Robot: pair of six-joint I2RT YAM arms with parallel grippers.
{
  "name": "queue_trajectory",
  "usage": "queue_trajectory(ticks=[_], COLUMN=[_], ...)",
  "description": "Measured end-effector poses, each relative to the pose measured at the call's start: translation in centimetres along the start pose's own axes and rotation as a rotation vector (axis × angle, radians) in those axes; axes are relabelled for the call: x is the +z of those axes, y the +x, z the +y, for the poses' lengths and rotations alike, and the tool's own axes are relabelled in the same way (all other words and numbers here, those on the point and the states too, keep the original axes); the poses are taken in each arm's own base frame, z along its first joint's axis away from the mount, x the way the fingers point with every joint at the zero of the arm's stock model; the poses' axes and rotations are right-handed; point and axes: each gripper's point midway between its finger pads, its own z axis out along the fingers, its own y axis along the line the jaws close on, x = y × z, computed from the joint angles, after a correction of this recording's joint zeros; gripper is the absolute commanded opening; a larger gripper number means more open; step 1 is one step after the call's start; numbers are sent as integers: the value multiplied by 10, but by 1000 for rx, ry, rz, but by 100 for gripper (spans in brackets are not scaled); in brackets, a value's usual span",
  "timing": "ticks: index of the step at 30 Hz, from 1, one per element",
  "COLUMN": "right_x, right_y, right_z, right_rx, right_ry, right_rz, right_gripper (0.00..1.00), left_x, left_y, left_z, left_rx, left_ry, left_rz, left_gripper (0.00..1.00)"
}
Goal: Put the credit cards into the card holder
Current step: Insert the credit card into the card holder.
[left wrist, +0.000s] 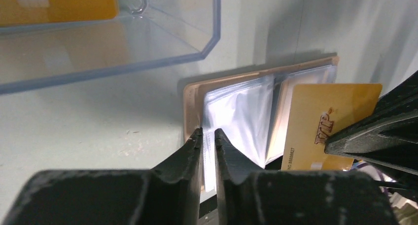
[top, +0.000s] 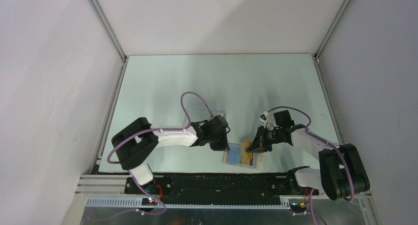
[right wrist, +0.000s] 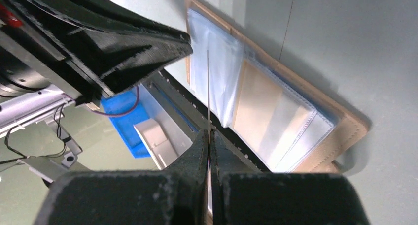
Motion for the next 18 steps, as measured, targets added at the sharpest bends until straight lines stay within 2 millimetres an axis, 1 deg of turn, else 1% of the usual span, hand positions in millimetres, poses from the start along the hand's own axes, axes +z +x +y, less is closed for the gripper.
queue_trajectory(ticks=[1,3,5,7,10,16,18], right_x=[1,4,6,7,7,8,9], right_y=[3,12,20,26,32,39,42], right_z=[-1,-1,-1,-2,-3,-10,-11], right_rx=[4,12,15,19,25,56,63], right_ry=[3,13,24,39,63,130,147], right_rz=[14,51,78,98,113,120,128], right_gripper=[0,0,0,0,0,0,0], left_x=[-1,-4,-8,-12,-17,-17,-14], left_y=[0,0,0,-2,-4,-2,0], left_z=[1,4,6,6,4,5,7], left_rx=[8,14,16,17,18,21,19], left_ry=[-3,-15,-25,-25,-16,-14,-20], left_rz=[1,4,1,-4,-11,9,22], left_gripper=[26,29,30,28,22,15,14])
